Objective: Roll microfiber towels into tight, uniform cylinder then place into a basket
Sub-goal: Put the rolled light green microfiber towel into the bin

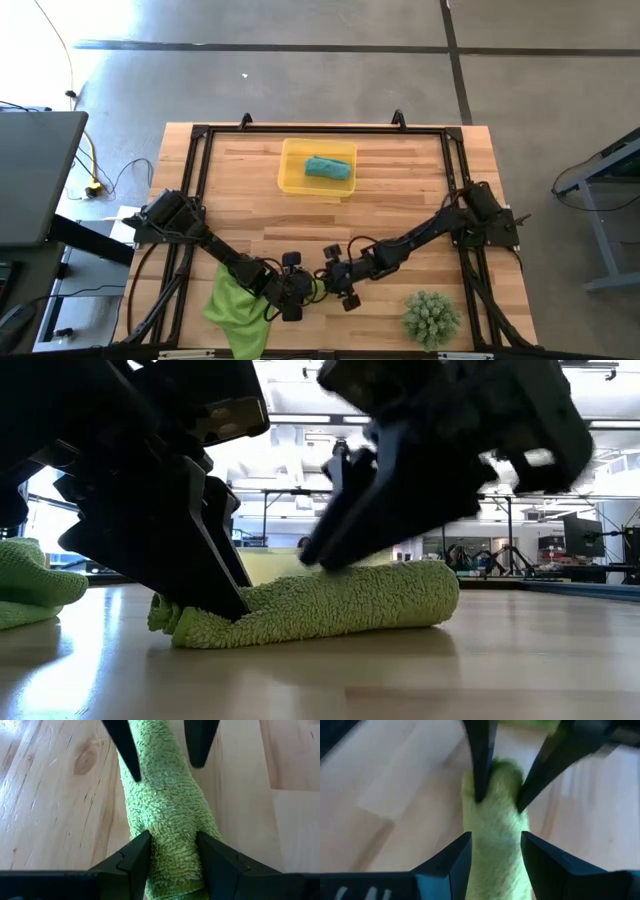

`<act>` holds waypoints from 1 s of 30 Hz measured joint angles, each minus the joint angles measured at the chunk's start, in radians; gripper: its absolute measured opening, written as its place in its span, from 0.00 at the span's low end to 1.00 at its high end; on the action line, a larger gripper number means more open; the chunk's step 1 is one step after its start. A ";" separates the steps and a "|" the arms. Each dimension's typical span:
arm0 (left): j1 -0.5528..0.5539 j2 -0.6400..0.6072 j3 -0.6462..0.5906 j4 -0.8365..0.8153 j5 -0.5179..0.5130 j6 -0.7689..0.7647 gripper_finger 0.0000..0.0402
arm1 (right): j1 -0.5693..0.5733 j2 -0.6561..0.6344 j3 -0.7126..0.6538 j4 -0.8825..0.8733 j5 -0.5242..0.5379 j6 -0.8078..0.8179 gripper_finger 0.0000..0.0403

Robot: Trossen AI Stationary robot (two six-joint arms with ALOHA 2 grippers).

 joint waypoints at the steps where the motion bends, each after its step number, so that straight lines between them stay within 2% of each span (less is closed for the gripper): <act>1: 0.000 0.000 0.000 0.000 0.001 0.000 0.37 | -0.002 0.012 -0.001 -0.001 0.000 0.000 0.40; 7: 0.000 0.001 0.000 0.000 0.001 -0.003 0.37 | -0.014 0.073 0.001 0.018 -0.003 0.004 0.40; 13: 0.000 -0.008 -0.001 -0.009 0.011 -0.013 0.37 | -0.016 0.098 0.005 0.000 0.001 0.088 0.39; 24: -0.001 -0.147 -0.005 -0.263 0.037 -0.059 0.37 | -0.018 0.098 0.007 -0.064 -0.014 0.135 0.12; 30: -0.007 -0.235 -0.004 -0.368 0.048 -0.090 0.37 | -0.022 0.097 0.005 -0.067 -0.023 0.153 0.04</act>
